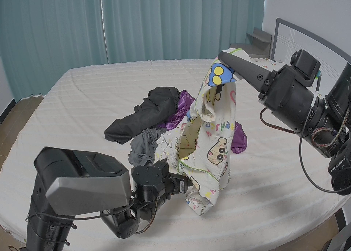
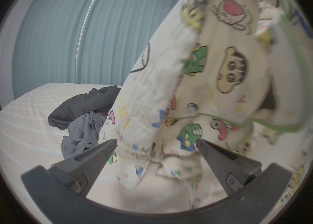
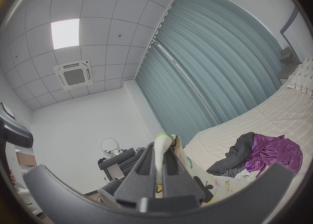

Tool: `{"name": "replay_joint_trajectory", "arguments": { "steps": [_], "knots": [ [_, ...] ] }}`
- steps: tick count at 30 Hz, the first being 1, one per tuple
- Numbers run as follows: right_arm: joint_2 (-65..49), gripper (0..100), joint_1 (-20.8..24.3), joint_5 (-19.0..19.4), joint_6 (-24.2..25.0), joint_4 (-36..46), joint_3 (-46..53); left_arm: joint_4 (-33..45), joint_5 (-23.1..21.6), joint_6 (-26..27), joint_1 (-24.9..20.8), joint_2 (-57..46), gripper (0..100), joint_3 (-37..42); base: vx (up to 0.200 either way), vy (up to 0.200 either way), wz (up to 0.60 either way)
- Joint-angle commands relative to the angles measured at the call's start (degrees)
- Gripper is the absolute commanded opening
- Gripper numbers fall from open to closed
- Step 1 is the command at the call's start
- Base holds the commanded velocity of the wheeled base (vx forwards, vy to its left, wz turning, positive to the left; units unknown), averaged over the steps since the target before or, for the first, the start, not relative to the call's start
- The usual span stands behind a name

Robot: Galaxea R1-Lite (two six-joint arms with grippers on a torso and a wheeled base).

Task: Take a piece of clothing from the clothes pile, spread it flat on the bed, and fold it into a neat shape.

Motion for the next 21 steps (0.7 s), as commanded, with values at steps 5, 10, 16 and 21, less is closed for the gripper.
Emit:
{"name": "replay_joint_trajectory", "arguments": {
  "steps": [5, 10, 16, 21],
  "knots": [
    [-0.36, 0, 0.08, 0.03, 0.03, 0.03, 0.28, -0.91, 3.46, -0.19, 4.49, 8.76, 100, -10.77, 0.0, 0.0, 0.0],
    [-0.1, 0, -0.1, -0.05, 0.03, 0.03, 0.37, -0.91, 3.46, -0.28, 6.6, 11.84, 100, -11.47, 0.0, 0.0, 0.0],
    [0.16, 0, -0.45, -0.05, 0.03, 0.03, 1.25, -1.0, 3.37, -0.54, 5.89, 12.28, 100, -6.81, 0.0, 0.0, 0.0],
    [0.08, 0, -0.63, 0.03, -0.06, 0.03, 2.12, -0.91, 3.11, -0.81, 6.07, 13.15, 0, -9.01, 0.0, 0.0, 0.0]
  ]
}}
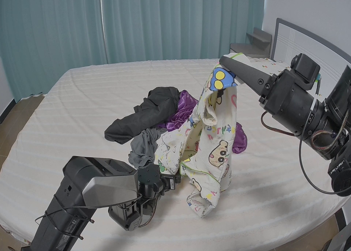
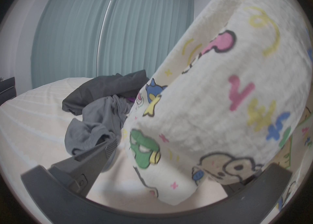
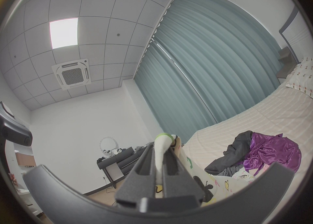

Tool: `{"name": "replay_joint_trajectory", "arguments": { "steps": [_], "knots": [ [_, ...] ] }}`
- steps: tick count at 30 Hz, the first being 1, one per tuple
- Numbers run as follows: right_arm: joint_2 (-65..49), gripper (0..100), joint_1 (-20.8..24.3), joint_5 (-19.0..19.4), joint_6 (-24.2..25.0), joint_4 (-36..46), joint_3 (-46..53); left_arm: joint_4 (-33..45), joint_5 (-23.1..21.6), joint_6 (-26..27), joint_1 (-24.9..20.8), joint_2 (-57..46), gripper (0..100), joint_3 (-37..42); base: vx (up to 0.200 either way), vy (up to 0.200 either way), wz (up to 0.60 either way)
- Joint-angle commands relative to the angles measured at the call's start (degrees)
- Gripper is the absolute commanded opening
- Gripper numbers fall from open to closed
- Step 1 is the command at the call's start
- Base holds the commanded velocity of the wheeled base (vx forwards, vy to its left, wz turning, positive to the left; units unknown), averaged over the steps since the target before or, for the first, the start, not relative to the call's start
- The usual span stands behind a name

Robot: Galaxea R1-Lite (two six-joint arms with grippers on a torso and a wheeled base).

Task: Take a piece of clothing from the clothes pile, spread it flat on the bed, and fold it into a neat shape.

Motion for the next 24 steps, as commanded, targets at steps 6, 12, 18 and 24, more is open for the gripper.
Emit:
{"name": "replay_joint_trajectory", "arguments": {
  "steps": [6, 12, 18, 24],
  "knots": [
    [0.19, 0, -0.98, 0.0, -0.04, -0.04, 0.55, -0.96, -0.34, -0.03, -0.13, 1.53, 0, -2.3, 0.0, 0.0, 0.0],
    [0.28, 0, -2.03, 0.0, -0.04, -0.04, 0.64, -1.05, 0.28, 0.49, 0.4, 0.74, 0, -1.16, 0.0, 0.0, 0.0],
    [0.19, 0, -6.34, -0.18, -0.04, -0.31, 2.92, -1.05, 2.39, 0.05, 0.84, -6.82, 0, 7.19, 0.0, 0.0, 0.0],
    [0.89, 0, -12.76, 0.0, -0.39, -0.75, 7.93, -1.05, 3.0, -3.46, 1.54, -18.69, 0, 16.77, 0.0, 0.0, 0.0]
  ]
}}
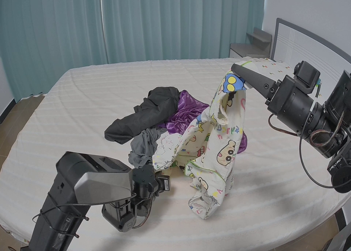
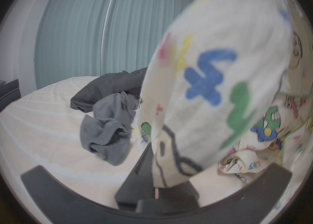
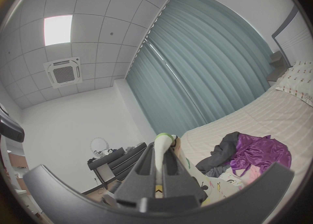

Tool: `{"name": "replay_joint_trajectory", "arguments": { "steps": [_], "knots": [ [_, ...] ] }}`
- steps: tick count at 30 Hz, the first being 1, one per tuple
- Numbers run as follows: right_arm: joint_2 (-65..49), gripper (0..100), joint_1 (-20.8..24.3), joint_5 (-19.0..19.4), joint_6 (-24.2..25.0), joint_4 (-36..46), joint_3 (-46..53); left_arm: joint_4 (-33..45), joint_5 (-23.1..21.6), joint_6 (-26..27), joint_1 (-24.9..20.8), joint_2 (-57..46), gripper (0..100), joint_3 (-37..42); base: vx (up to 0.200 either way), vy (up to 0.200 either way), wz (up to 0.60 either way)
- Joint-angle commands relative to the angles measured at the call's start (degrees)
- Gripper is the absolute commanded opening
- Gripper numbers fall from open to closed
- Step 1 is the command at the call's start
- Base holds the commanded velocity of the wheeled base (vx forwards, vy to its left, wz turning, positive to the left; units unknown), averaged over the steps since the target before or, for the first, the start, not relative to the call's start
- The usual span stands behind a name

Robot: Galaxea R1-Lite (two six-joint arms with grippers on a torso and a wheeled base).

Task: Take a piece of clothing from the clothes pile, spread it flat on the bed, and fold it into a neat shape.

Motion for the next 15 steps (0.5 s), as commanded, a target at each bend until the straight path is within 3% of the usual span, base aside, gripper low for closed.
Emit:
{"name": "replay_joint_trajectory", "arguments": {
  "steps": [1, 7, 15],
  "knots": [
    [0.9, 0, -7.6, 0.28, -0.43, -0.46, 5.4, -1.07, 0.6, -3.29, 0.66, -15.27, 0, 10.87, 0.0, 0.0, 0.0],
    [0.9, 0, -13.23, 0.54, -0.25, -0.46, 6.11, -1.07, 0.69, -4.7, 0.05, -25.99, 0, 21.77, 0.0, 0.0, 0.0],
    [0.19, 0, -14.37, 0.28, -0.6, -0.46, 4.0, -1.07, 0.6, -5.84, 0.05, -40.84, 0, 23.44, 0.0, 0.0, 0.0]
  ]
}}
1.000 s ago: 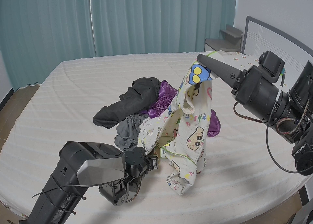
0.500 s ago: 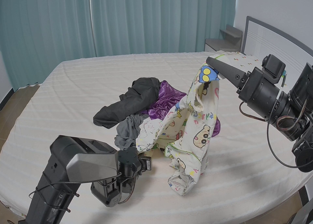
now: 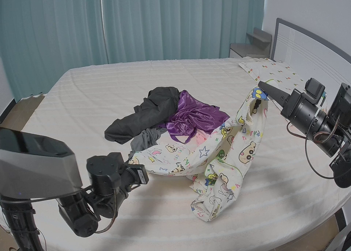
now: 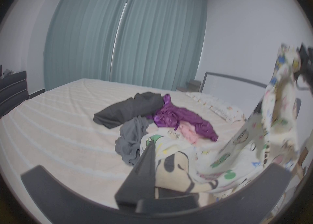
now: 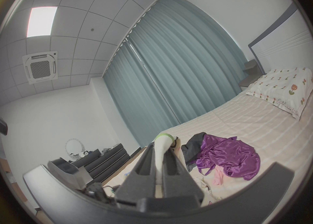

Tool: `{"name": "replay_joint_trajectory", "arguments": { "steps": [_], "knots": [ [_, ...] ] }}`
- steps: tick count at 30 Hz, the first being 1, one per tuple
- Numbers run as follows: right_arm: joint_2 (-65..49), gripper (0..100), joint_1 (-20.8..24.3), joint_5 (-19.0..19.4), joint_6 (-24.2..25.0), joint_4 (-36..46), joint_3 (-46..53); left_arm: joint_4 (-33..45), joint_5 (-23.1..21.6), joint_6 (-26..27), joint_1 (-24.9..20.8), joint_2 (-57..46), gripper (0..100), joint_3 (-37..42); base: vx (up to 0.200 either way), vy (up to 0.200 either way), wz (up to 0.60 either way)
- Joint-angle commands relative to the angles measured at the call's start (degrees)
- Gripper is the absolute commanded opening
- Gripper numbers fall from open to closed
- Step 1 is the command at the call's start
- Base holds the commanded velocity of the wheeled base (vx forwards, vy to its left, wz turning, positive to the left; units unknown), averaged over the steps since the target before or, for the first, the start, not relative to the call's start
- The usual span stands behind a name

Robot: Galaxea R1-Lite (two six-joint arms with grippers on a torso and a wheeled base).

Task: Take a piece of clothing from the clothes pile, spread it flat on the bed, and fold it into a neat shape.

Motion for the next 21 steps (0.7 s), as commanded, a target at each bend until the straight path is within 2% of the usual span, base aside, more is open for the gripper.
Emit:
{"name": "replay_joint_trajectory", "arguments": {
  "steps": [1, 6, 11, 14, 18, 19, 21],
  "knots": [
    [-0.42, 0, -1.89, -0.01, -0.21, -0.07, -2.21, -1.05, -0.06, -0.5, -0.14, -15.2, 0, 2.11, 0.0, 0.0, 0.0],
    [-0.24, 0, -1.97, -0.45, -0.21, 0.11, -7.4, -1.05, -0.15, 1.17, -0.14, -19.68, 0, 2.02, 0.0, 0.0, 0.0],
    [-0.51, 0, -1.8, -1.77, -0.21, 0.99, -14.08, 0.27, -0.24, 7.5, -0.14, -25.3, 0, 0.88, 0.0, 0.0, 0.0],
    [-1.3, 0, -1.89, -1.86, -0.3, 1.69, -15.84, 3.44, -0.24, 10.93, -0.22, -29.44, 0, -2.02, 0.0, 0.0, 0.0],
    [-2.62, 0, -1.8, -1.86, -0.3, 2.48, -16.01, 8.89, -0.24, 11.28, -0.22, -32.78, 0, -5.63, 0.0, 0.0, 0.0],
    [-3.23, 0, -1.62, -1.95, -0.39, 2.4, -15.13, 13.72, -0.32, 11.28, -0.22, -35.24, 0, -7.03, 0.0, 0.0, 0.0],
    [-3.49, 0, -1.45, -2.04, -0.65, 1.96, -13.55, 16.36, -0.32, 11.28, -0.31, -36.82, 0, -6.77, 0.0, 0.0, 0.0]
  ]
}}
